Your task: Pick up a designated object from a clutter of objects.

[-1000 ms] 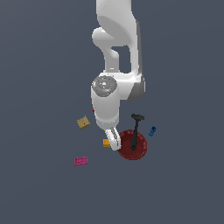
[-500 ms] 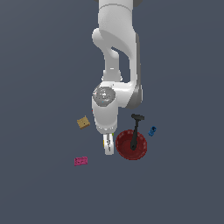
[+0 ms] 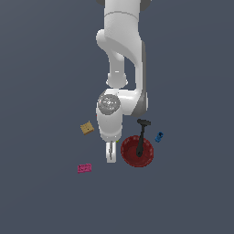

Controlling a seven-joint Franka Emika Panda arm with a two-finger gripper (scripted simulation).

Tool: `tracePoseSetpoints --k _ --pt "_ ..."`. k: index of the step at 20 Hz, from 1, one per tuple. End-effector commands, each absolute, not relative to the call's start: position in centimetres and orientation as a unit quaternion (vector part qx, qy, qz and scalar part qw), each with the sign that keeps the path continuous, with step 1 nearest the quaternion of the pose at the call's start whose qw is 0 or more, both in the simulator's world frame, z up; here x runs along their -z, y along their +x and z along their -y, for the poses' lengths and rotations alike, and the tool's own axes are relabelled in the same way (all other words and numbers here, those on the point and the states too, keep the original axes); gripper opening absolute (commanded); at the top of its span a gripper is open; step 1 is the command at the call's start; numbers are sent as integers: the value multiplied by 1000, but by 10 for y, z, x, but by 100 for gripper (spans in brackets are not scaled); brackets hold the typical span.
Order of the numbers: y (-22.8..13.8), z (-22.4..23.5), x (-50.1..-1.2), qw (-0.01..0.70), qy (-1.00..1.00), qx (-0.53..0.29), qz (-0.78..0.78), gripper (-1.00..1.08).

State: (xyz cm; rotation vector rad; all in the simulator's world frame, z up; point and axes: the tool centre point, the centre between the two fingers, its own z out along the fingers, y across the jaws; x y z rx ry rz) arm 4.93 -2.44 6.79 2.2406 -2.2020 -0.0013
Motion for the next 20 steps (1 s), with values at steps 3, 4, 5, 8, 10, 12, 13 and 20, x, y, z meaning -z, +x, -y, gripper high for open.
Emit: tracePoseSetpoints --k 3,4,5,8,10,12,13,20 --pt "49 24 -67 0 712 0 702 100" --pt "49 24 -66 0 712 0 702 100" --pt "49 24 -64 0 712 0 702 100" --pt "49 25 -56 0 712 0 703 100" --pt "49 25 -46 0 711 0 703 100" --pt "48 24 -35 0 711 0 703 100" --pt "48 25 -31 0 711 0 703 100" --pt "49 25 -17 0 710 0 704 100"
